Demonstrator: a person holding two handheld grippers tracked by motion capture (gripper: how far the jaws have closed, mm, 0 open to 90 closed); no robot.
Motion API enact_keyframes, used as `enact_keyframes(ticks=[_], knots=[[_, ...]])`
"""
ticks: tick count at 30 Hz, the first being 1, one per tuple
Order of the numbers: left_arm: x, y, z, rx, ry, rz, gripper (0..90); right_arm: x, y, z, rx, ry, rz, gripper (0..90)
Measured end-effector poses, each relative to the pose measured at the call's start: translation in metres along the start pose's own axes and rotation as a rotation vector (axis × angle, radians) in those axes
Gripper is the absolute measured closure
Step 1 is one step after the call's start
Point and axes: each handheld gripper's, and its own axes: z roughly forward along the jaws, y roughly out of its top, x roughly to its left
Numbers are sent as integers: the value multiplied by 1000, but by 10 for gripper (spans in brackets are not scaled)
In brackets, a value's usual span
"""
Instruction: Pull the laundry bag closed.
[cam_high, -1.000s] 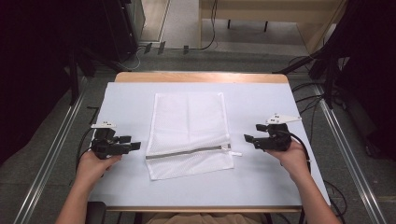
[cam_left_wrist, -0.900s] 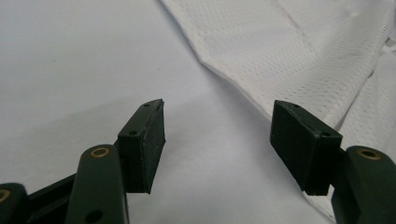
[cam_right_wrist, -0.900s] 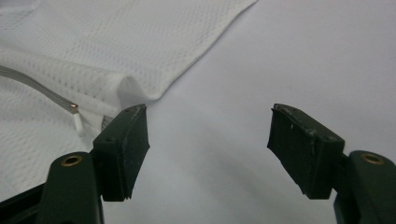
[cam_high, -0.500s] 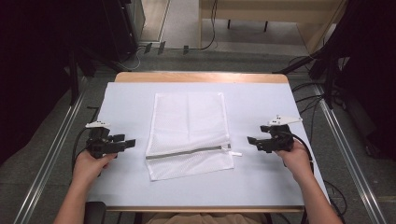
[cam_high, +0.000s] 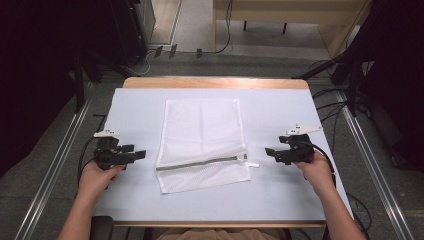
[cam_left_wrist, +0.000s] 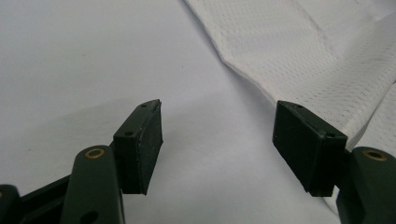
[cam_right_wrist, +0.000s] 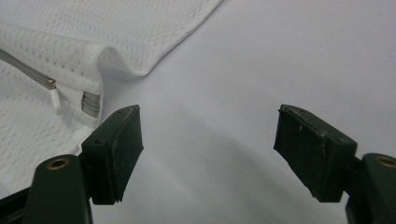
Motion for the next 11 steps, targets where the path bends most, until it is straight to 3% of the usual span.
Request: enact_keyframes(ticks=[11], knots=[[-1, 0, 2, 11, 1, 2, 333, -2, 0, 0, -1, -8, 10, 244]])
